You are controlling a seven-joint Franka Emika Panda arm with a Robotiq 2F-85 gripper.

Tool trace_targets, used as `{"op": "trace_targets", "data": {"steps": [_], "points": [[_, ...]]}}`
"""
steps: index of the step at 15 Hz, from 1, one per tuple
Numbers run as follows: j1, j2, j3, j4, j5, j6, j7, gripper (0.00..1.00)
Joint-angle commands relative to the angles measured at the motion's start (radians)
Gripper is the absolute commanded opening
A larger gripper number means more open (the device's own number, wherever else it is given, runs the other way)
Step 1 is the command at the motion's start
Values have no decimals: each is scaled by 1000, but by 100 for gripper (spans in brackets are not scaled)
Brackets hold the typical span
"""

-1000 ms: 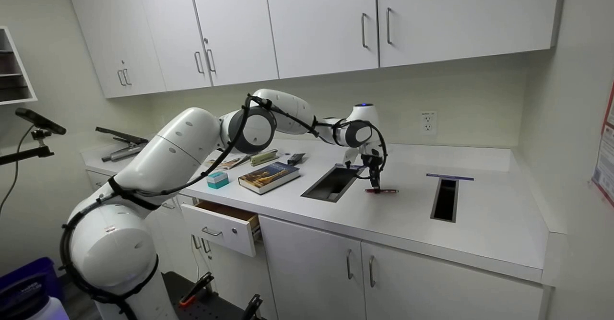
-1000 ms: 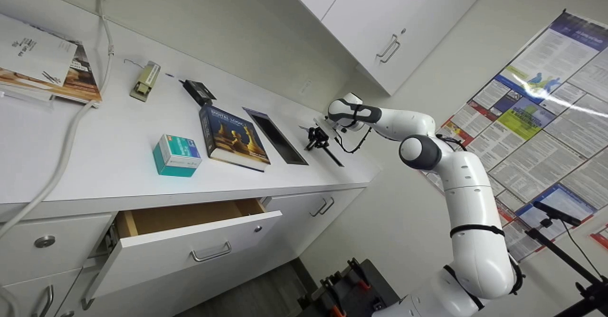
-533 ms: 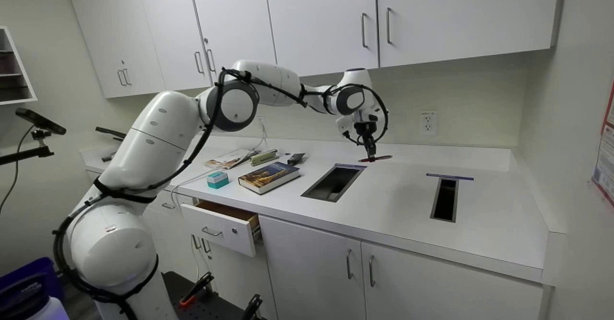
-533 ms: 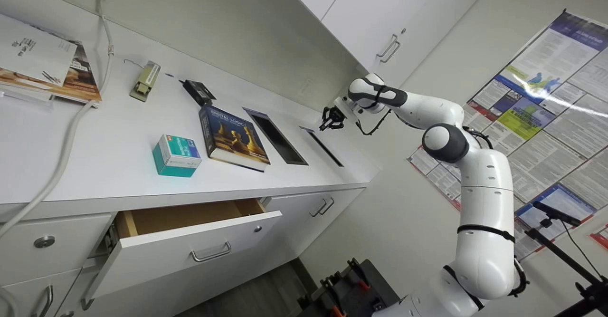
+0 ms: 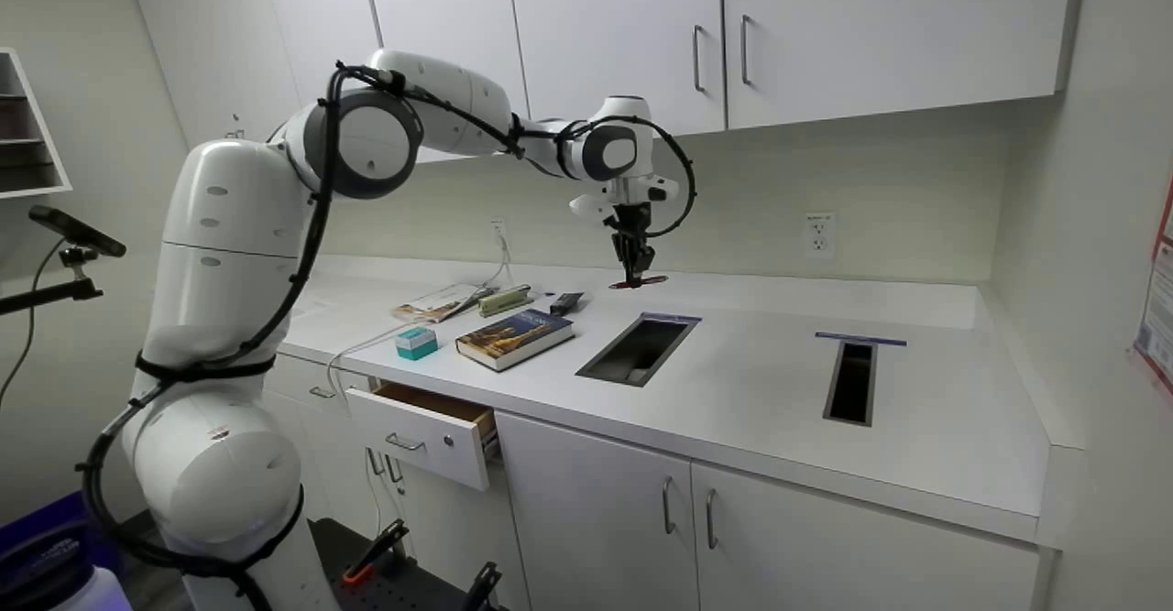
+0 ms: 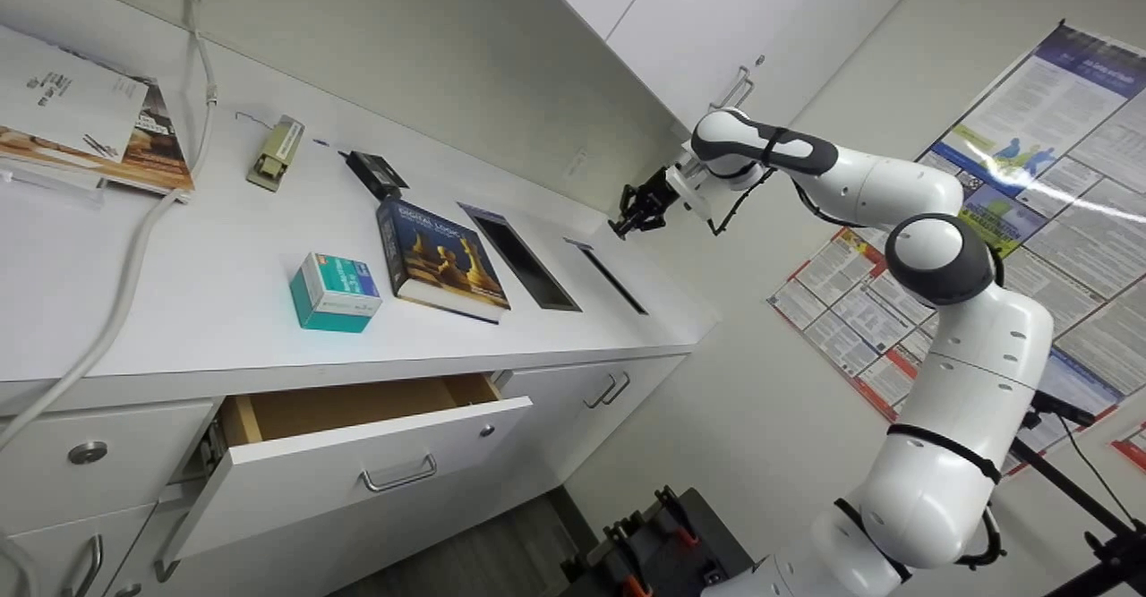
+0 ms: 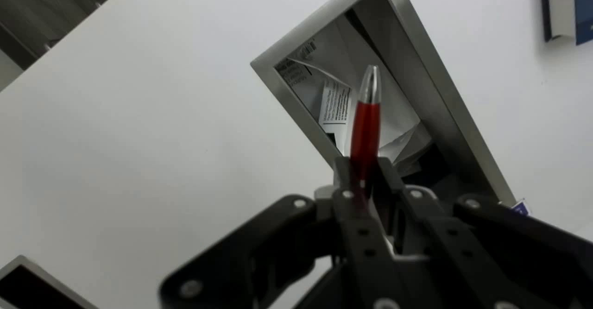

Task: Place the pen next to the blue box

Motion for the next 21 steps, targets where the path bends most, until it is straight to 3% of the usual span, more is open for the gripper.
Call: {"op": "trace_targets", "data": {"steps": [1, 3, 4, 6, 15, 21], "points": [[6, -13, -10, -11, 4, -10, -19, 15], [0, -25, -11, -28, 4, -10, -38, 15], [-1, -26, -11, -30, 4, -10, -42, 4], [23, -44, 32, -44, 16, 12, -149, 4], [189, -47, 198, -39, 22, -25, -349, 4], [300, 45, 313, 68, 21, -52, -477, 4]]}}
